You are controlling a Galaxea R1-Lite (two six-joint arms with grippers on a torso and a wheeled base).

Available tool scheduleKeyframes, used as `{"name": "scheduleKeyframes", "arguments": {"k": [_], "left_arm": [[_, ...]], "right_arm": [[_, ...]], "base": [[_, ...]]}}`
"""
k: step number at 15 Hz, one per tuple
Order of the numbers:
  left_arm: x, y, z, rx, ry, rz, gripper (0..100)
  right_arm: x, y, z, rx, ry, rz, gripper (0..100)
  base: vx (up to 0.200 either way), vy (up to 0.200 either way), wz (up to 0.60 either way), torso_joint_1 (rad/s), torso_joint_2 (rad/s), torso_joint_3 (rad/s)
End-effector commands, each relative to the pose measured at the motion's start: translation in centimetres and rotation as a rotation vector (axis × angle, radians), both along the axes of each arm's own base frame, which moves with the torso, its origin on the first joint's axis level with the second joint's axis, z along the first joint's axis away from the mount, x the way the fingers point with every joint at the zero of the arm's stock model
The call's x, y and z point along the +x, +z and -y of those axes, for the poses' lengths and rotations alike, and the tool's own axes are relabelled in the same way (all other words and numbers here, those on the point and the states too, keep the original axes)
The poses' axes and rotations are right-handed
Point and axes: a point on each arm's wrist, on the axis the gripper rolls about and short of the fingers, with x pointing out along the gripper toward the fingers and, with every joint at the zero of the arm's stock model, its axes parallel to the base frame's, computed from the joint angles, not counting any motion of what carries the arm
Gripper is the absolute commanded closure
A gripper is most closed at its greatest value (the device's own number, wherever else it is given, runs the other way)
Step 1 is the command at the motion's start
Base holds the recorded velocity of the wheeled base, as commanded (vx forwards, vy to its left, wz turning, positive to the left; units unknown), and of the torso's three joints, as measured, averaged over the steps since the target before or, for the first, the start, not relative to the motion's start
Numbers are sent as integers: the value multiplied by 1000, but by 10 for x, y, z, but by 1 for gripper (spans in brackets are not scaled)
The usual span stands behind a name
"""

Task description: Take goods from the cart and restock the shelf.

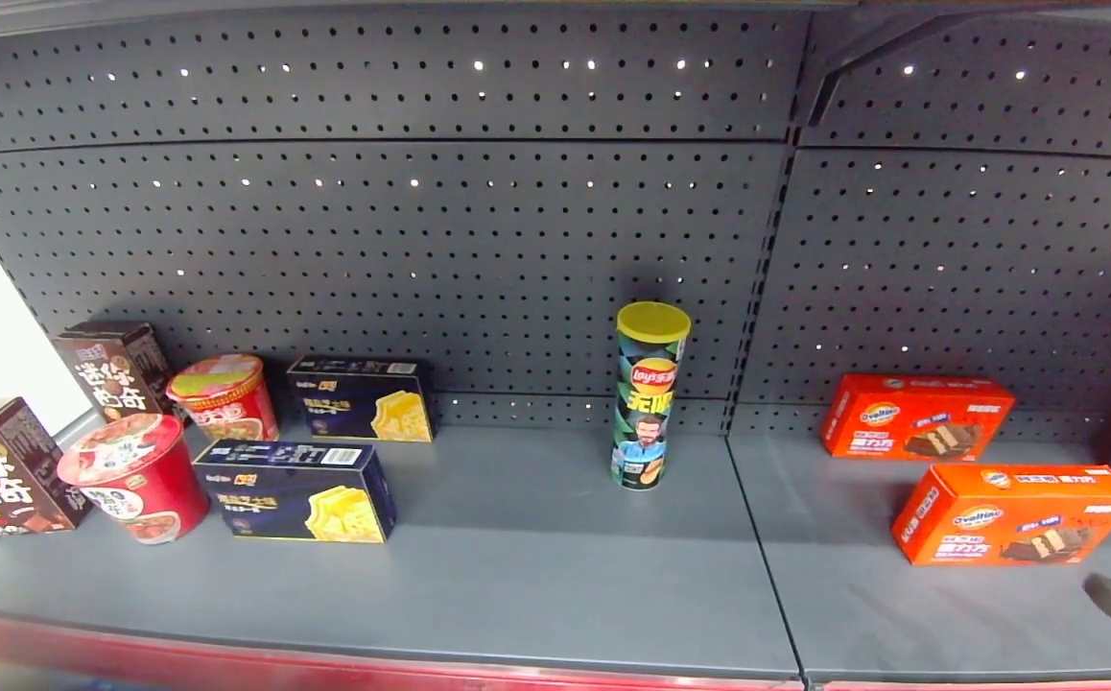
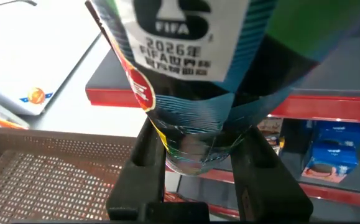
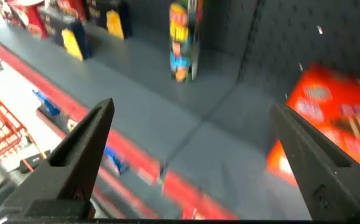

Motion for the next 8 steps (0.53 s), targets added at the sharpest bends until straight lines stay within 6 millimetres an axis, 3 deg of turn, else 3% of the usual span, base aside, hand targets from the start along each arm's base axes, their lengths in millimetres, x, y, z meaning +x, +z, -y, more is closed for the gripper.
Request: {"name": "scheduleKeyframes", "arguments": {"k": [1, 4, 8], "left_arm": [[3, 2, 0, 1, -3, -12, 100], [4, 2, 1, -4, -16, -14, 100], [4, 1, 1, -3, -23, -17, 100]], "right_arm": [[74, -14, -28, -28, 29, -85, 0], [131, -15, -49, -11, 111, -66, 0], [182, -15, -54, 11, 285, -76, 0]], "base": [[0, 0, 0, 0, 0, 0], [0, 0, 0, 0, 0, 0], [0, 0, 0, 0, 0, 0]]}}
